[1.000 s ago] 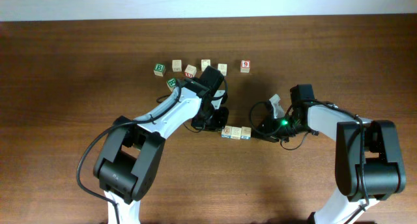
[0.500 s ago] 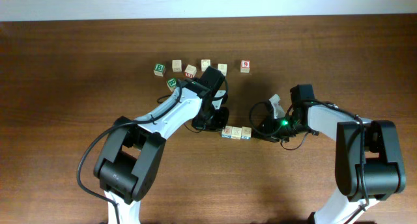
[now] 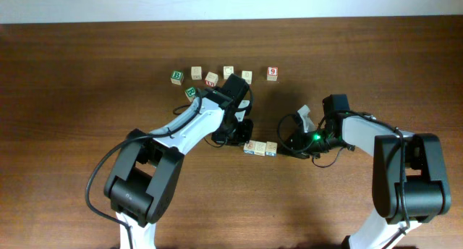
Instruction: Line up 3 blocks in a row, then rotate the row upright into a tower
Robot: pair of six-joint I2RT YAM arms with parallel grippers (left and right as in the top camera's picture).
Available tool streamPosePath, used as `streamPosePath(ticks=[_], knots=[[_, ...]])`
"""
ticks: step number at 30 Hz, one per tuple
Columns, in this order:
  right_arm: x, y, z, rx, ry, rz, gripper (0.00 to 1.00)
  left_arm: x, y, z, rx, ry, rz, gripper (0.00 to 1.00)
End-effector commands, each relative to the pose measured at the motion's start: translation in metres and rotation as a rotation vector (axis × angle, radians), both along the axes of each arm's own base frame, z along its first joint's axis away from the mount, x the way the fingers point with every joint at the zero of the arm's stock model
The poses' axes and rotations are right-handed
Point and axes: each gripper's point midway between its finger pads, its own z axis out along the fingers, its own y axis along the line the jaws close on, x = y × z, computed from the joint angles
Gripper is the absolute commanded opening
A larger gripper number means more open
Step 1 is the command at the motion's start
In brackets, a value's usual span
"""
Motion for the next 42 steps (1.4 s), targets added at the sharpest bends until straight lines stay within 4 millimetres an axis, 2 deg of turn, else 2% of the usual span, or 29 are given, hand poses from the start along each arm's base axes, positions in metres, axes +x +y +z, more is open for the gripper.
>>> streamPosePath(ticks=[1,7,19,24,29,36,42], knots=[[0.007,0.012,0.025,0.087,-0.060,0.026,0.04,-0.011,-0.013,-0.002,-0.045,0.041,-0.016,0.00],[0.005,0.015,0.029,0.088,-0.062,0.035,0.04,-0.011,-0.013,-0.002,-0.045,0.041,-0.016,0.00],[0.013,0.051,0.053,0.095,-0.093,0.120,0.04,-0.011,-0.013,-0.002,-0.045,0.041,-0.016,0.00],[0.010,0.061,0.054,0.094,-0.089,0.139,0.04,-0.011,-0.013,-0.002,-0.045,0.041,-0.016,0.00],[0.012,0.062,0.055,0.096,-0.084,0.130,0.04,-0.011,-0.013,-0.002,-0.045,0.041,-0.016,0.00],[0.010,0.085,0.057,0.102,-0.089,0.146,0.04,-0.011,-0.013,-0.002,-0.045,0.041,-0.016,0.00],[0.011,0.086,0.056,0.093,-0.080,0.138,0.04,-0.010,-0.014,-0.002,-0.049,0.036,-0.016,0.00]])
